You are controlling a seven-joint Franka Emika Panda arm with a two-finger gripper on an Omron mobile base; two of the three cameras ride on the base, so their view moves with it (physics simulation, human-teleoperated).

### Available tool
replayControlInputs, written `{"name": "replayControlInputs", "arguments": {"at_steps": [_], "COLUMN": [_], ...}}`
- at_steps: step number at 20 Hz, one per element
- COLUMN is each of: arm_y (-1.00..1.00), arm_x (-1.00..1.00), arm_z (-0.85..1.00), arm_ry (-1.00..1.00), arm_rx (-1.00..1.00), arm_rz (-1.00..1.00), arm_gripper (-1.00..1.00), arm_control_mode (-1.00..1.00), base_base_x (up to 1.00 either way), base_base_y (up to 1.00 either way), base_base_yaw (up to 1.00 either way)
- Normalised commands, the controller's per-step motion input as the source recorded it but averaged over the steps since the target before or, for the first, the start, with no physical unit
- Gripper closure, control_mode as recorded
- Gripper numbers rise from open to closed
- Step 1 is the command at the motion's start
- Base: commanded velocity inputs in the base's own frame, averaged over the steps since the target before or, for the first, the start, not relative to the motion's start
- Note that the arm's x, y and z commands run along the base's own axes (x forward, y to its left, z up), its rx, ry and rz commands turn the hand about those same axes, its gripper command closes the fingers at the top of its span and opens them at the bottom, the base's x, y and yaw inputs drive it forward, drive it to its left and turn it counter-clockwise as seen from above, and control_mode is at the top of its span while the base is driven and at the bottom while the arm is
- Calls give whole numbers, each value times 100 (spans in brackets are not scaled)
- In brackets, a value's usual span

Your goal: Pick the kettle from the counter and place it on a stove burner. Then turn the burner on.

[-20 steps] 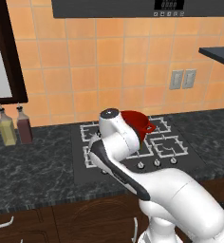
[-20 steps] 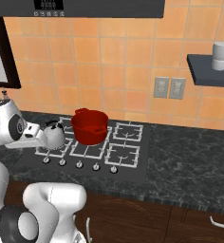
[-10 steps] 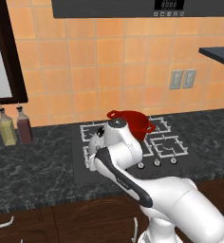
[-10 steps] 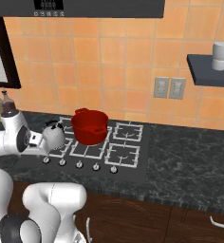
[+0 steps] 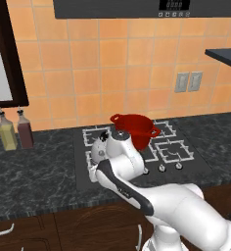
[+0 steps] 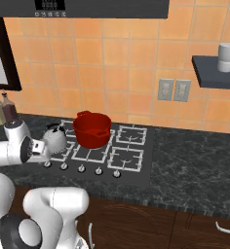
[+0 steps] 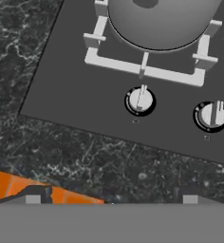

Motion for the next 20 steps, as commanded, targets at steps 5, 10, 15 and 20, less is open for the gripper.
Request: {"name": "replayControlInputs", "arguments": {"at_steps": [5, 10, 15, 20], "arm_y": [0, 0, 0, 4], "arm_x": [25, 29, 25, 23], "arm_z": [-4, -22, -28, -21], "arm_ry": [-1, 0, 0, 0], "arm_rx": [0, 0, 0, 0], "arm_rz": [0, 0, 0, 0], "arm_gripper": [-100, -100, -100, -100], "arm_control_mode": [-100, -100, -100, -100], "base_base_x": [0, 0, 0, 0], "base_base_y": [0, 0, 0, 0], "base_base_yaw": [0, 0, 0, 0]}}
